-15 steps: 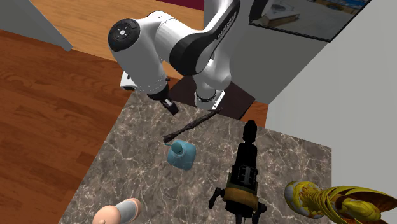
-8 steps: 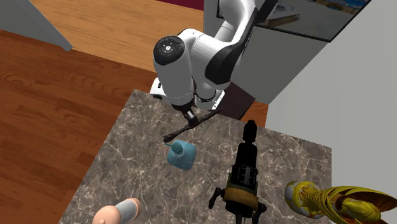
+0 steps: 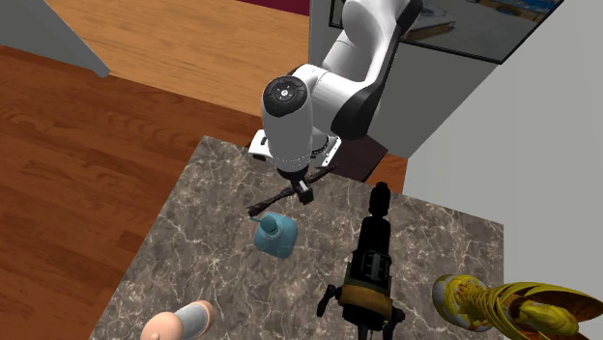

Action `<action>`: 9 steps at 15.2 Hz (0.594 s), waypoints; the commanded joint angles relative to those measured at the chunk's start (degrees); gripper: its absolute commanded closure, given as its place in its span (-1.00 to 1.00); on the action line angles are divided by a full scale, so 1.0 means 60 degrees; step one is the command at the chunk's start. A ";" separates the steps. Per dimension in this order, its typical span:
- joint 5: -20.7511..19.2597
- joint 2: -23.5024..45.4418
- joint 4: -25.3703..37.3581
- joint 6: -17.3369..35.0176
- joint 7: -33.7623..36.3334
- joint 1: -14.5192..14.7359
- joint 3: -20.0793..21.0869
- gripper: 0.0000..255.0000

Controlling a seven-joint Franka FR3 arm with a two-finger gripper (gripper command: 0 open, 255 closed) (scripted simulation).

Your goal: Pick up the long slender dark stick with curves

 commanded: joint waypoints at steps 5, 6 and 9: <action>0.0173 -0.0071 -0.0495 0.0433 0.0010 0.0093 0.0166 1.00; 0.0172 -0.0069 -0.0494 0.0433 0.0009 0.0092 0.0166 1.00; 0.0172 -0.0058 -0.0491 0.0441 0.0008 0.0090 0.0168 1.00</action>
